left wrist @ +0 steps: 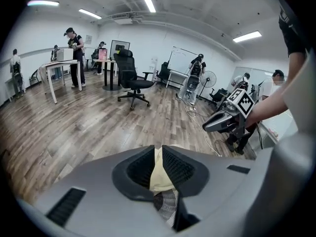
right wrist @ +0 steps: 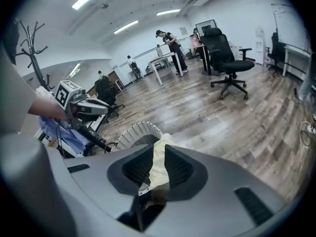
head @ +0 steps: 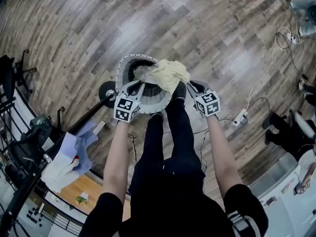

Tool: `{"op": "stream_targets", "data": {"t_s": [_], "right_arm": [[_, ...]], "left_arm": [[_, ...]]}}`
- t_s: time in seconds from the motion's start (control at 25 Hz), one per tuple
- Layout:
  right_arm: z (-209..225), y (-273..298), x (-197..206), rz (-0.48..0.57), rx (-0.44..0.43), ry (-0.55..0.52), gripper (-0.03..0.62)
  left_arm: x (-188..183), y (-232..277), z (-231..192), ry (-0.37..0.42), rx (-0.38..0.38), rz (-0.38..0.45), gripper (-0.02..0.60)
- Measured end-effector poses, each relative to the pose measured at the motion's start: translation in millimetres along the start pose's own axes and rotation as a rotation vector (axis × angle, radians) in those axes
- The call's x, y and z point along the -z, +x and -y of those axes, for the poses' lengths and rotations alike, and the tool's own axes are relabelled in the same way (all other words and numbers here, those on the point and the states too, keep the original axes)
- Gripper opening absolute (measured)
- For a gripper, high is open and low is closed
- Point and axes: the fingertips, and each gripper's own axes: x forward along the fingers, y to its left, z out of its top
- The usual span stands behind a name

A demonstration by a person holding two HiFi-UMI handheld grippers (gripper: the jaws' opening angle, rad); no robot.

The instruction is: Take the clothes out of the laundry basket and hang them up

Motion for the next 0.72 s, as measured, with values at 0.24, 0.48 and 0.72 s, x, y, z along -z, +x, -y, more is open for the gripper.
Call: {"op": "stream_targets", "data": {"t_s": [0.24,0.48,0.72], "right_arm": [[26,34,32,-0.027,0.036,0.036,0.086],[45,61,81,-0.050,0.063,0.131,0.118],[54,87,112,-0.094,0.092,0.103,0.140]], "left_arm": [[45,39,-12,-0.015,0.018,-0.065,0.037],[91,76,-17,-0.035,0.045,-0.141,0.114],[122,115,-28,-0.030,0.071,-0.174,0.144]]}}
